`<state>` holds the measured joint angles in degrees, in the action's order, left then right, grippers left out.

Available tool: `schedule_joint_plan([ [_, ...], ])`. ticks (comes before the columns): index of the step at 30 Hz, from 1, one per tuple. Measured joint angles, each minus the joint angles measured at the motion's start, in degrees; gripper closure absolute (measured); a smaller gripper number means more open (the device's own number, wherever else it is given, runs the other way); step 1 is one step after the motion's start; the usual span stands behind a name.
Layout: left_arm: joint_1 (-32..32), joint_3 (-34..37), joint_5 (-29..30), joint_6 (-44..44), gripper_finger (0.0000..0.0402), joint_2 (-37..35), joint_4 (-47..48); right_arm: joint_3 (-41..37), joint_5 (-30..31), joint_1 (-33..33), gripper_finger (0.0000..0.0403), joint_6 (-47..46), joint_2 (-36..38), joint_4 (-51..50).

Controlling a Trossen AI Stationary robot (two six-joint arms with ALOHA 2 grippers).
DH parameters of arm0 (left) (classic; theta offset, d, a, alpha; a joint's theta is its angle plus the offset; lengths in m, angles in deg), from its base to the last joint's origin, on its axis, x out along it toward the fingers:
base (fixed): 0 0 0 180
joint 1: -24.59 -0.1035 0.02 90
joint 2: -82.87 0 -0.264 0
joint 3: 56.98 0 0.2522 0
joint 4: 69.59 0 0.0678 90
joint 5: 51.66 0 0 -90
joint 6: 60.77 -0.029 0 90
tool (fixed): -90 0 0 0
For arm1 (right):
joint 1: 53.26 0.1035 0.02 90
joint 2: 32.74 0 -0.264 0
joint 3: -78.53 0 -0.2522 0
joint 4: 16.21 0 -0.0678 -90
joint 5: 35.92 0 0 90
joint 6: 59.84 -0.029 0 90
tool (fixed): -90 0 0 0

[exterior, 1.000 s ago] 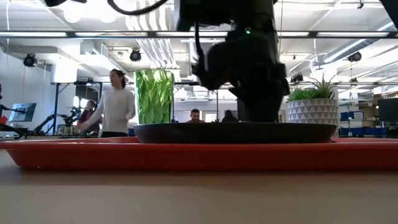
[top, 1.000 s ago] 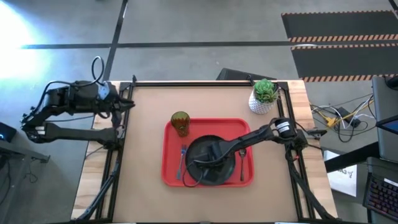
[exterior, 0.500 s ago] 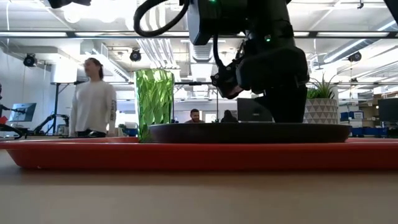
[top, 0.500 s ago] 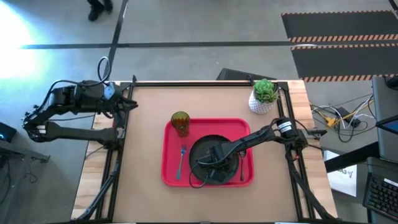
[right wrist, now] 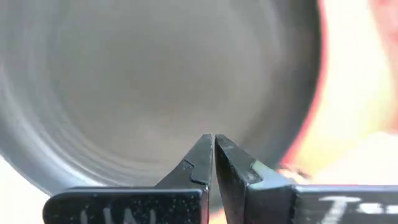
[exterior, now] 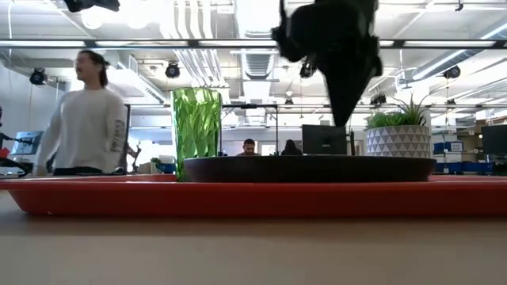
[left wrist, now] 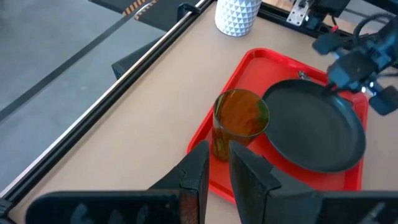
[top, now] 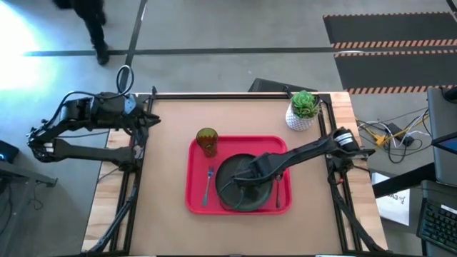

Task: Pick and place plate/cup/fork/spoon on tray
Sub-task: Adjust the set up tray

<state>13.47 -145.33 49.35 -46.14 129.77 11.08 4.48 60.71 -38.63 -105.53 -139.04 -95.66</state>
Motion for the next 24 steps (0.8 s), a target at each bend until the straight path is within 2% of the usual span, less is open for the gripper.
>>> schedule_joint_plan([
  [5, 0.0, 0.0, 0.0, 0.0, 0.0359, 0.1, 0.0, -2.0, 0.0, 0.1, 0.0394, -4.9, 2.2, -7.2],
  [17, 0.0, 0.0, 0.0, 0.0, 0.0359, 0.0, 0.0, -13.1, -8.7, 7.3, 0.0394, -17.3, 3.2, -4.5],
  [24, 0.0, 0.0, 0.0, 0.0, 0.0359, 0.6, 0.0, -17.0, -9.7, 11.4, 0.0394, -26.4, 6.4, -3.6],
])
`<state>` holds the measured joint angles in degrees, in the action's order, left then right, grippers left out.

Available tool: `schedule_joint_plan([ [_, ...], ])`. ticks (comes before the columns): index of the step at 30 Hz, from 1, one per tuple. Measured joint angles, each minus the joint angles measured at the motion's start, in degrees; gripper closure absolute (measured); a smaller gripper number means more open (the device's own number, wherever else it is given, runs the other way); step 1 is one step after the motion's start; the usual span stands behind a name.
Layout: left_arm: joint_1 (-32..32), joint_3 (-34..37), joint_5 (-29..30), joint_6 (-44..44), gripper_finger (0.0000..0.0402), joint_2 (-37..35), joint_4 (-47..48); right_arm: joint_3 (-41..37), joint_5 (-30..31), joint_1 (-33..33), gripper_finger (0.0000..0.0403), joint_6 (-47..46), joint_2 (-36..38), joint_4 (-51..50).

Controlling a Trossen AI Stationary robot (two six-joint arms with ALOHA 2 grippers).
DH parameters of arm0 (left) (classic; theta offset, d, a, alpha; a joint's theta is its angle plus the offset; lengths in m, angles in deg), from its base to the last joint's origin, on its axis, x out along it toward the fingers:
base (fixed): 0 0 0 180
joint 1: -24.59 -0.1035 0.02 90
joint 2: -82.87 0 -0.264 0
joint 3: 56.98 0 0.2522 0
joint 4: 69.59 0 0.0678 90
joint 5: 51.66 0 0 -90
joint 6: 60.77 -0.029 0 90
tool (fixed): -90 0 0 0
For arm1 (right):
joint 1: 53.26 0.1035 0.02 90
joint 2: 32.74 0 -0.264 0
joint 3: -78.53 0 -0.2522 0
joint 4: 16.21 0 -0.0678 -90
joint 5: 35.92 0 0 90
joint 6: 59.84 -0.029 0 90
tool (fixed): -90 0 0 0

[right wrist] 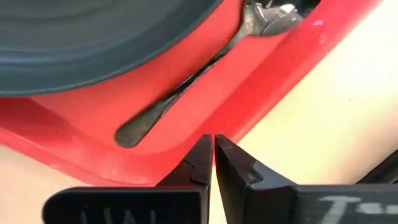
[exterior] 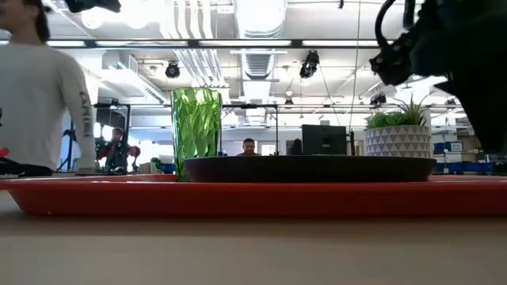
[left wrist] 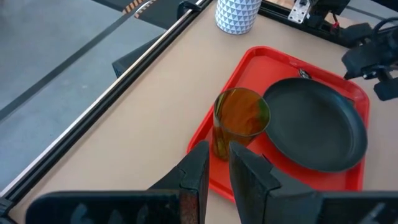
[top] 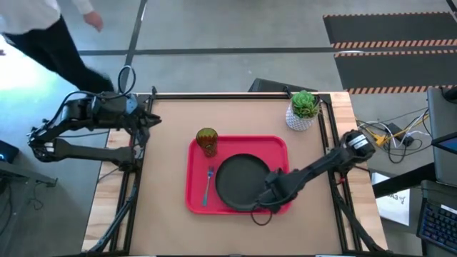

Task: Pick and place plate/cup/fork/spoon on tray
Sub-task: Adjust the set up tray

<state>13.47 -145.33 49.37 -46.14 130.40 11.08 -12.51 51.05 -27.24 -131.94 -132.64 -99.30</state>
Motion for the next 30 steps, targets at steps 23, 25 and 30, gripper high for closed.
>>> schedule_joint_plan([
  [23, 26.3, 23.0, -4.2, 32.0, 0.0401, 3.8, -6.8, -0.2, 32.0, 0.6, 0.0394, -1.8, 21.1, -7.0],
  [25, 28.9, 26.2, -3.3, 34.3, 0.0401, 5.8, -15.2, -0.3, 33.5, 0.5, 0.0394, -1.3, 22.2, -7.0],
  [30, 31.5, 30.2, -2.0, 36.5, 0.0402, 13.7, -30.4, -0.3, 34.6, 0.2, 0.0394, 0.7, 23.1, -7.0],
])
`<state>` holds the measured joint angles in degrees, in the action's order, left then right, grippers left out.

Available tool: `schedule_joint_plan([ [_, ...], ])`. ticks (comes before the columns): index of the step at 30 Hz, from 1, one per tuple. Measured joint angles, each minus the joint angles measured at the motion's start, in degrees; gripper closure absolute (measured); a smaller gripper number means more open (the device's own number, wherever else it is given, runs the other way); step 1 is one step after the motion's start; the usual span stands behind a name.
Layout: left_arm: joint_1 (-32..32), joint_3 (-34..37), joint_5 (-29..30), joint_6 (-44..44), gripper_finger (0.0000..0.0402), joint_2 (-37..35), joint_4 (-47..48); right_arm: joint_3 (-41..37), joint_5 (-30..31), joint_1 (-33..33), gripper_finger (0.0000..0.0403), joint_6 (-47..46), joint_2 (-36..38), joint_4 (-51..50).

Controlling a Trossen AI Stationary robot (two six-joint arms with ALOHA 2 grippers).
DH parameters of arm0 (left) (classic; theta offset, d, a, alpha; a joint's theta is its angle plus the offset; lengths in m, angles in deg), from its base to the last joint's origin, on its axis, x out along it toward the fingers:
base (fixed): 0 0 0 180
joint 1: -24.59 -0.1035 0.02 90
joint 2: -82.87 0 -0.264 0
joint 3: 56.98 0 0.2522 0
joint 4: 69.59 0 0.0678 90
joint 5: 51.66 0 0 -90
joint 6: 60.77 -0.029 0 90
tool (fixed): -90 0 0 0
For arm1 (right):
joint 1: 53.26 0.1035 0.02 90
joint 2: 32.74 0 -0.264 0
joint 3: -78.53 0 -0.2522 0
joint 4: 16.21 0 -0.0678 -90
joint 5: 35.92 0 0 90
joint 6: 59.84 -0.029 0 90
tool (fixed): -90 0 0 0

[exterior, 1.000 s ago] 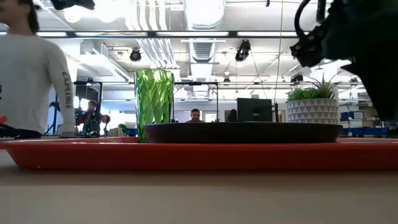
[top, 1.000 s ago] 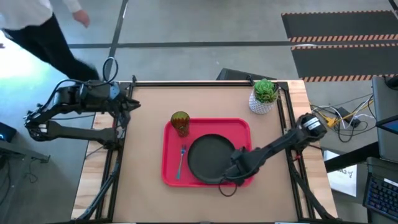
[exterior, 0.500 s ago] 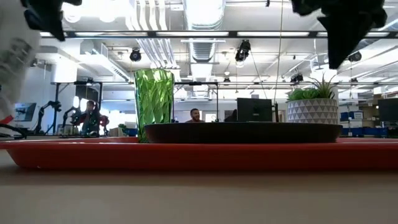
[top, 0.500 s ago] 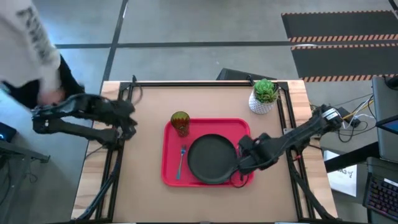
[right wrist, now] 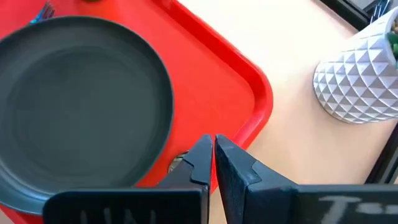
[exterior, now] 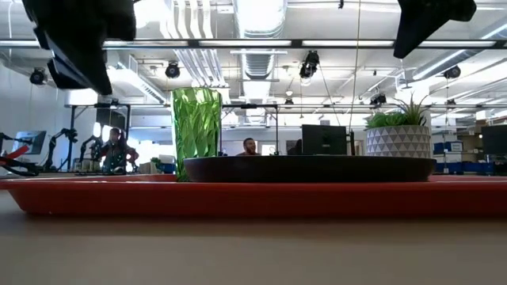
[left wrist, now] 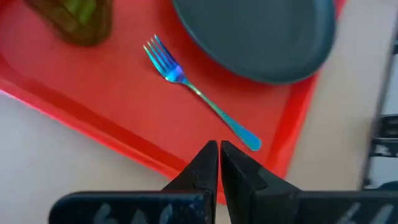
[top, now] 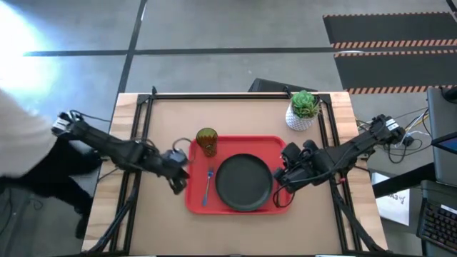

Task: Pick and place plate/cup/fork/spoon on tray
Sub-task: Adjust the set up tray

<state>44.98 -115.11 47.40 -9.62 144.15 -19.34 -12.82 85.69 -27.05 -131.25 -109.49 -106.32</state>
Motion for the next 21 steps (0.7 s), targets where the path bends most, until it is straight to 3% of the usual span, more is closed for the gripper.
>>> schedule_joint_plan([
  [6, 0.4, -1.3, 0.1, -0.5, 0.0402, 11.2, -3.3, -0.1, 0.0, 0.0, 0.0394, 0.6, -0.2, 0.2],
  [11, 0.4, -1.8, -0.6, -2.5, 0.0402, 17.9, -14.7, -0.2, 0.0, 0.0, 0.0394, 0.9, -0.2, 0.2],
  [21, 0.4, -1.5, -3.0, -1.4, 0.0401, 24.3, -18.0, -0.2, -0.1, 0.0, 0.0394, 3.1, -0.2, 0.2],
])
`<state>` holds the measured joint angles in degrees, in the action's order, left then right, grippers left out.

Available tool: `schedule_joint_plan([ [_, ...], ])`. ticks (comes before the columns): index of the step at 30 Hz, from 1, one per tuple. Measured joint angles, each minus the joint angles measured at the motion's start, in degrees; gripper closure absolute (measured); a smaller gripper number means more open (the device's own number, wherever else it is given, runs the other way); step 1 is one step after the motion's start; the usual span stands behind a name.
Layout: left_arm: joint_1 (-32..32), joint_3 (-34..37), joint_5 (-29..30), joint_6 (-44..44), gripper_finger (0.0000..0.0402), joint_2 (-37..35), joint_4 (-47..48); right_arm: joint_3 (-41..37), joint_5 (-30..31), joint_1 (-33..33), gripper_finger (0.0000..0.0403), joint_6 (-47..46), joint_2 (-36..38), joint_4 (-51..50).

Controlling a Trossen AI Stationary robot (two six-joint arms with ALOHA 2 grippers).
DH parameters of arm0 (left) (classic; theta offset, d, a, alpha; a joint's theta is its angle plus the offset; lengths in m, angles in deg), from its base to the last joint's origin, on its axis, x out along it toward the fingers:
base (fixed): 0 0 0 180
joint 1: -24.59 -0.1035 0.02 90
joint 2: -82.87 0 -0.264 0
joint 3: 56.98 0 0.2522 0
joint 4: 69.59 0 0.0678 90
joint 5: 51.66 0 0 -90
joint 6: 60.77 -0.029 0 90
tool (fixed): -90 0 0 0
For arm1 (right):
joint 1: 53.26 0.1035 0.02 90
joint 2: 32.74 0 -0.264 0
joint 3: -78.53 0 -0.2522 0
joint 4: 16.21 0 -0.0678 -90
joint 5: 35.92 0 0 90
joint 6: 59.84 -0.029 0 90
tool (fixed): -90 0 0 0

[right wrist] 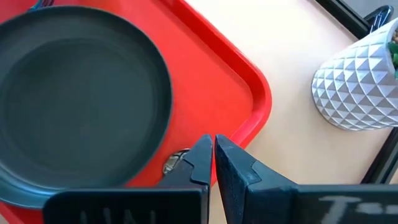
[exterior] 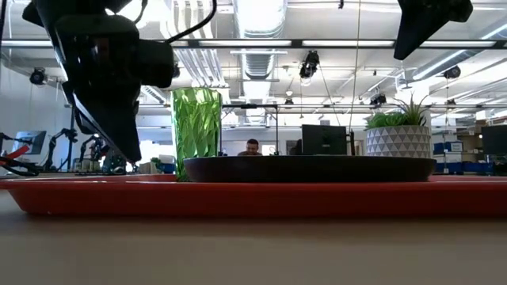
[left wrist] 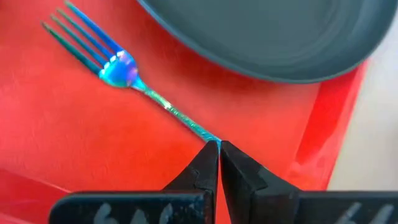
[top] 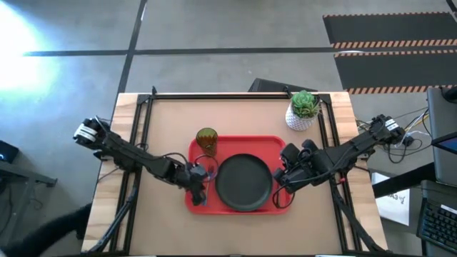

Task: Pick and place plate/cup/fork/spoon on tray
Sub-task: Adjust the set up tray

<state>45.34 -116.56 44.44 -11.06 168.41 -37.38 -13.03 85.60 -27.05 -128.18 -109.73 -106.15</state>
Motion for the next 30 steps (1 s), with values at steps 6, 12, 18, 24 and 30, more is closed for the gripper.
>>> schedule_joint_plan([
  [6, -0.1, -0.3, 0.2, 0.6, 0.0401, 2.2, -3.9, 0.0, -0.1, 0.0, 0.0394, 2.0, 0.0, 0.0],
  [12, -0.4, -0.3, 1.9, 0.9, 0.0401, 5.0, -7.4, 0.0, -0.1, 0.0, 0.0394, 3.1, 0.0, 0.0],
  [18, -0.9, -0.3, 2.1, 1.1, 0.0401, 7.1, -7.8, 0.0, -0.2, 0.0, 0.0394, 3.1, 0.0, 0.0],
  [24, -0.9, -0.3, 1.5, 4.4, 0.0401, 7.0, -7.6, 0.0, -0.2, 0.0, 0.0394, 3.5, 0.0, 0.2],
  [30, -0.8, -0.2, 0.2, 11.0, 0.0401, 7.0, -5.9, 0.0, -0.2, 0.0, 0.0394, 3.9, 0.0, 0.2],
])
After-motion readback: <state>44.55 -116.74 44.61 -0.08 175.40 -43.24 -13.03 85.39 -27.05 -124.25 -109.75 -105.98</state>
